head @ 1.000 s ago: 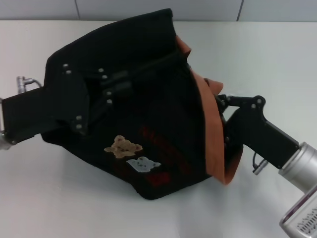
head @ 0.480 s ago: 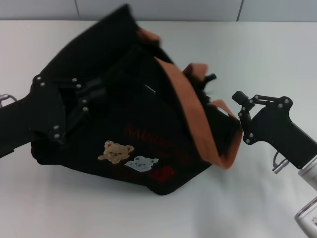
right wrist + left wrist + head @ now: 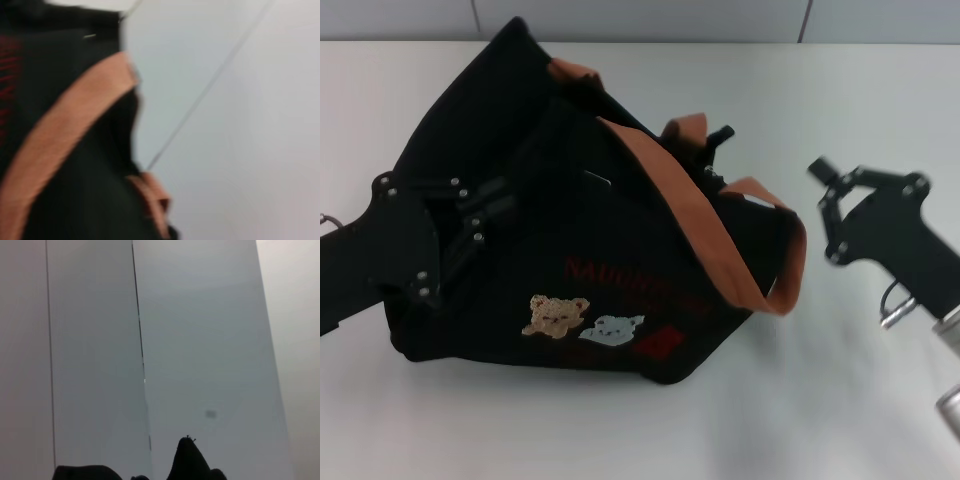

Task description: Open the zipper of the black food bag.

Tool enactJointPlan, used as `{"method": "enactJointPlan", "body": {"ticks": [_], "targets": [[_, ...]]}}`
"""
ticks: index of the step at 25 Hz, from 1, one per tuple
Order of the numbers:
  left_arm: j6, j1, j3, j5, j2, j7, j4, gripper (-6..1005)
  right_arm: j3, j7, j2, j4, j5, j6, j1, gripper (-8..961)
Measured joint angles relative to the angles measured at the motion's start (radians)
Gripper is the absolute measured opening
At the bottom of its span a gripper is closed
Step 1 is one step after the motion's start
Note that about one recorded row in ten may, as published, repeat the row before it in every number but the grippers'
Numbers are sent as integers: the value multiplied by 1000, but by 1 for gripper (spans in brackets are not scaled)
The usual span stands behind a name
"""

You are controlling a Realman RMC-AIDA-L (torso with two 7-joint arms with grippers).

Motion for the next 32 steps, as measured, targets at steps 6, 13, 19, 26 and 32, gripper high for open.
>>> {"method": "enactJointPlan", "body": {"ticks": [6,13,19,26,32], "targets": [[-43,7,-75,3,5,82,-139,98,152,207,-1,-4,0,-23,8,72],[-222,-55,-237,-22,-22,232,-369,142,302,525,-4,-66,0,-50,10,257],[-335,-195,-333,-35,-25,341,-575,180,309,696,-7,-118,0,-95,8,517],[-306,-217,-458,-34,-25,437,-694,415,301,912,-11,-202,1,-153,-1,713],[-220,-88,-484,-34,-14,155,-530,560,127,1154,-38,-347,-35,-286,-2,821]]}}
